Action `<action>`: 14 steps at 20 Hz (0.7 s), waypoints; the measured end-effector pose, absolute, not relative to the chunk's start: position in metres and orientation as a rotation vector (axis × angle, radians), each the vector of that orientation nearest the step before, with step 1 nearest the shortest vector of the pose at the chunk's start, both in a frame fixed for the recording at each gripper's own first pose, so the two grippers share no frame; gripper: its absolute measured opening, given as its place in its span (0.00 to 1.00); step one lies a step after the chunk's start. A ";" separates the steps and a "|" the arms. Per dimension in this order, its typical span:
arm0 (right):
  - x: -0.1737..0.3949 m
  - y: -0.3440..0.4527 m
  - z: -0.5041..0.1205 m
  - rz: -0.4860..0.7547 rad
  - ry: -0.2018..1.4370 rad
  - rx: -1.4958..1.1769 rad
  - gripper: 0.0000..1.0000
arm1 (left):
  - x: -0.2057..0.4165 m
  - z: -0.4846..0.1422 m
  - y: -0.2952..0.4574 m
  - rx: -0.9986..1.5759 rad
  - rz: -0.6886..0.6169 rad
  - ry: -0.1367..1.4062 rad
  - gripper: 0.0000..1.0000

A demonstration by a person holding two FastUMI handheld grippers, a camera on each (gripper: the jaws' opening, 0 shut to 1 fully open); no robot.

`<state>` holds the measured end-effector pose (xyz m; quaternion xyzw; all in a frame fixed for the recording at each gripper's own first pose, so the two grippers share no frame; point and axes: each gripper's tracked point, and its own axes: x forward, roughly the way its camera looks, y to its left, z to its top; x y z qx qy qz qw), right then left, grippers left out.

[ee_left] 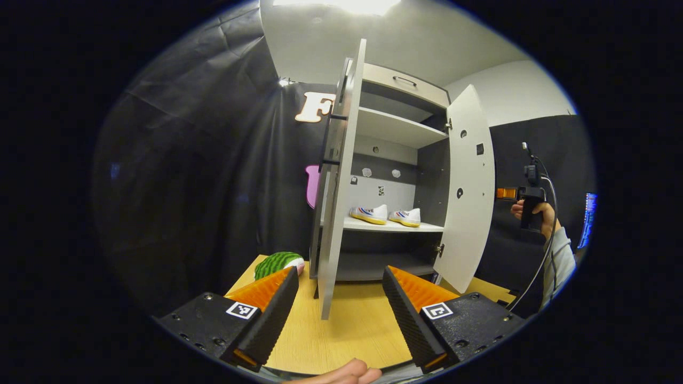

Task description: Grab one shoe with the right hand and put it into the shoe cabinet, grab the other shoe with the left hand and put it into the shoe cabinet; then close the right door with the right hand and the left door with the left hand.

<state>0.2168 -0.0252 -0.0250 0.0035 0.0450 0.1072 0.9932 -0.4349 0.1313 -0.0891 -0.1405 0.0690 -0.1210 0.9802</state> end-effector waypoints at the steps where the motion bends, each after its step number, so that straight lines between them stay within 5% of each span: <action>1: 0.215 -0.018 -0.024 0.209 0.082 -0.010 0.91 | -0.434 -0.090 0.132 -0.286 -0.241 0.144 0.94; 10: 0.224 0.089 -0.030 0.244 0.083 -0.011 0.89 | -0.429 -0.096 0.146 -0.274 -0.202 0.145 0.93; 14: 0.236 0.115 -0.045 0.186 0.111 0.060 0.96 | -0.428 -0.095 0.160 -0.254 -0.164 0.150 0.96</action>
